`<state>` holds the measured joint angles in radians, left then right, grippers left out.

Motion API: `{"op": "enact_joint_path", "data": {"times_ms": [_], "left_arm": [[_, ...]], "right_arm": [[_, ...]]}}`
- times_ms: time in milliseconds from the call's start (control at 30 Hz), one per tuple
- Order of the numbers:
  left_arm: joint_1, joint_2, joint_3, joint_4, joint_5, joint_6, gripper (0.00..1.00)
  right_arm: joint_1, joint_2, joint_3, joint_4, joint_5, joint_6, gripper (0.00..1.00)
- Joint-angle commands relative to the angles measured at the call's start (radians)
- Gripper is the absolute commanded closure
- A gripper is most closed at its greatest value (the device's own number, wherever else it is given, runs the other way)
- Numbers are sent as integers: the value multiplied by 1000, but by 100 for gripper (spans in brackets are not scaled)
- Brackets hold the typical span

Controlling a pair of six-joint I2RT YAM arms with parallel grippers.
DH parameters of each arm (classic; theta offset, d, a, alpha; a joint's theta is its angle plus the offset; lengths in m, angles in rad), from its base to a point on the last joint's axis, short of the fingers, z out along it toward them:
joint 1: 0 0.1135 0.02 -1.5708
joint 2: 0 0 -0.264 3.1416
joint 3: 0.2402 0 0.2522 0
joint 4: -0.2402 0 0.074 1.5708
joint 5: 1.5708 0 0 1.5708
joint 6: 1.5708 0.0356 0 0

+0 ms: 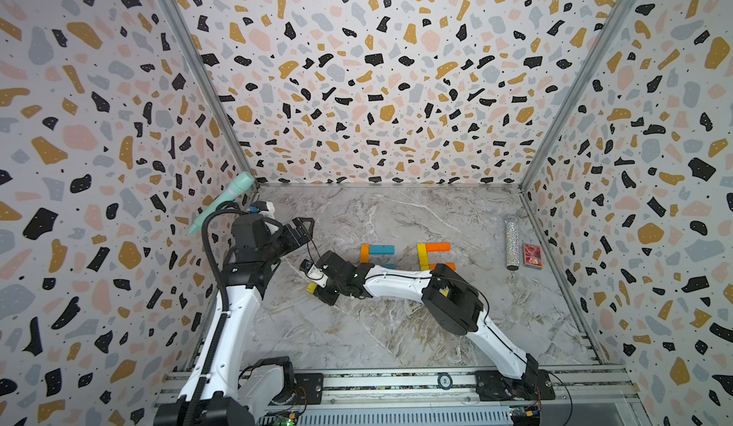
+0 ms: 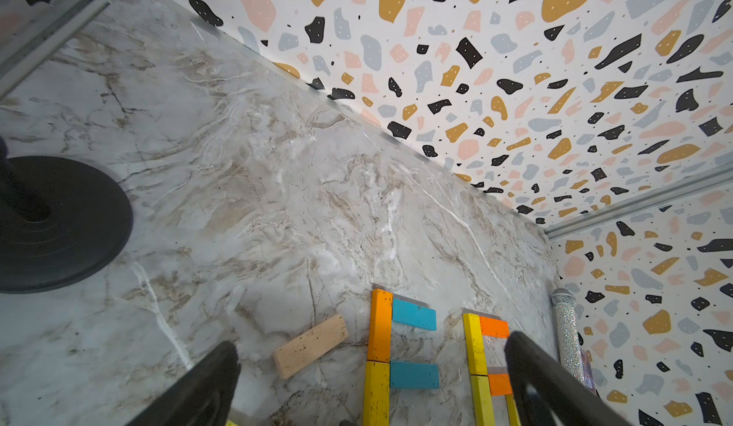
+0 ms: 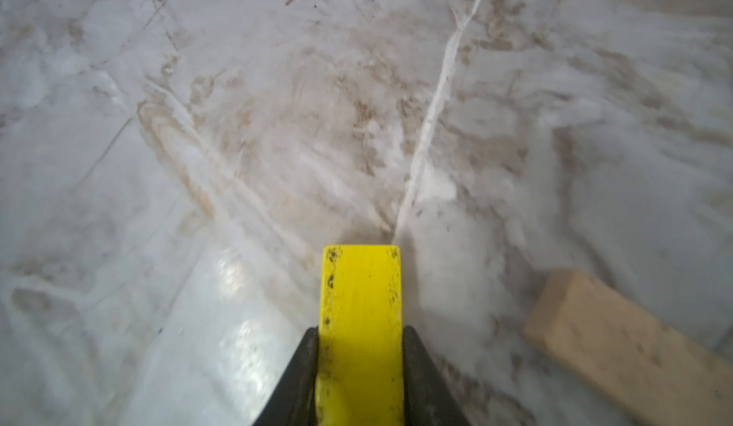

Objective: Assemble the number 6 with building blocks
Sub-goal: Pick up the building block from the center of the board, then assemble the building block at the center of the board.

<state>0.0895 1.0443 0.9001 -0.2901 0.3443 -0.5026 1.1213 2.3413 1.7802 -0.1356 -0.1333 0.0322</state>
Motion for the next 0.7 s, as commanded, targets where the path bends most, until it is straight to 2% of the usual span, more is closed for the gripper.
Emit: {"op": "enact_joint_path", "data": {"times_ms": [0,100,267,433,533,667], "left_arm": [[2,17,45,42,40,39,1],[-18,6,40,70,4,45,1],[-199,66,-64,244,-94,33,0],[-276,145,-202,432,-149,12,1],[-324,187,-287,560,-197,0,0],[-385,231,-404,699,-302,50,1]], "right_arm": [[2,-204,-92,82,67,91,78],[-8,-354,-259,108,168,186,78],[-61,-620,-588,91,305,415,78],[-110,-809,-843,56,384,602,78],[-124,-869,-936,57,419,675,78],[-128,-847,-984,115,403,704,77]]}}
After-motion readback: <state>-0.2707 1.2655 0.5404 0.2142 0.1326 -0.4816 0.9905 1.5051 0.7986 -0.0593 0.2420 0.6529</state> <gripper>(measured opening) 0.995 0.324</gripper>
